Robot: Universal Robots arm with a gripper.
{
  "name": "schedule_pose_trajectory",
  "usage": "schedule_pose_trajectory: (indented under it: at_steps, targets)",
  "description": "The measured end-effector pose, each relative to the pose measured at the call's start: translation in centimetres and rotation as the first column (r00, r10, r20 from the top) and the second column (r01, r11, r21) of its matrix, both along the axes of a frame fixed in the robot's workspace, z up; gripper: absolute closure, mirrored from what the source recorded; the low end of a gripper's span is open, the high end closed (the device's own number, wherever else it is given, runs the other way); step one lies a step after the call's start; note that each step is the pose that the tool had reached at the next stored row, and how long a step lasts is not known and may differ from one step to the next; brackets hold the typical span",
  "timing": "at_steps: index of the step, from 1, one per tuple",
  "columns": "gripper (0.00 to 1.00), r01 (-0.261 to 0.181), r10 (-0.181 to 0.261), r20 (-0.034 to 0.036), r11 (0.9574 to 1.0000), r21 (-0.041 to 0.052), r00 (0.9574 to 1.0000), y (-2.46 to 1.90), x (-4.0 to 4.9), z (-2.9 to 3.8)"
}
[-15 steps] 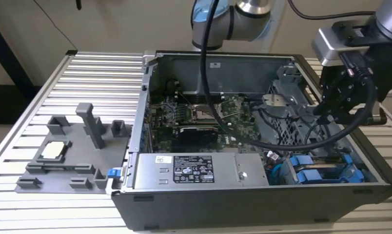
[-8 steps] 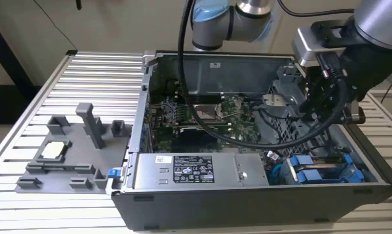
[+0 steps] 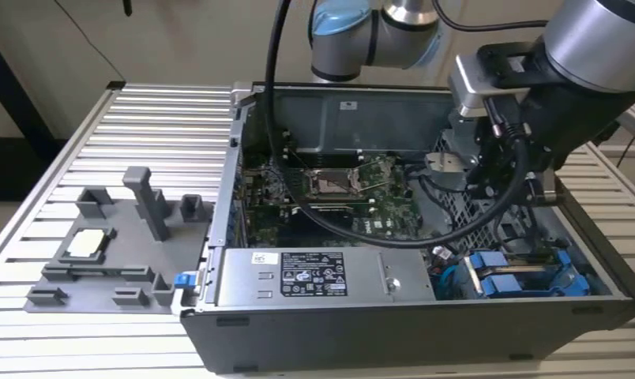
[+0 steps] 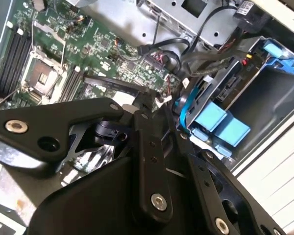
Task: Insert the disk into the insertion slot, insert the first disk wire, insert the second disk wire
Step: 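Insert the first disk wire, then insert the second disk wire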
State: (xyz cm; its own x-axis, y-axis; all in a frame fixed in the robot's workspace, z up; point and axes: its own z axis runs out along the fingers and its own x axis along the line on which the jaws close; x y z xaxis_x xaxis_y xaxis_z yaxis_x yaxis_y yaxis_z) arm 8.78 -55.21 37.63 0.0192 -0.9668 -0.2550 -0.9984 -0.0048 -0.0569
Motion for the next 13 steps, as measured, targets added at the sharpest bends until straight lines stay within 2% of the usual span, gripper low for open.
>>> schedule_pose_trajectory:
  at_steps: [2, 8, 13]
  targets:
    - [0.73, -0.003, 0.003, 0.0015, 1.0000, 0.0010, 1.0000, 0.00, -0.21, -0.24]
    - [0.73, -0.011, 0.011, 0.0120, 0.9999, 0.0076, 0.9999, 0.00, -0.51, -0.67]
    - [0.73, -0.017, 0.017, 0.0130, 0.9998, 0.0092, 0.9998, 0.00, -0.53, -0.77]
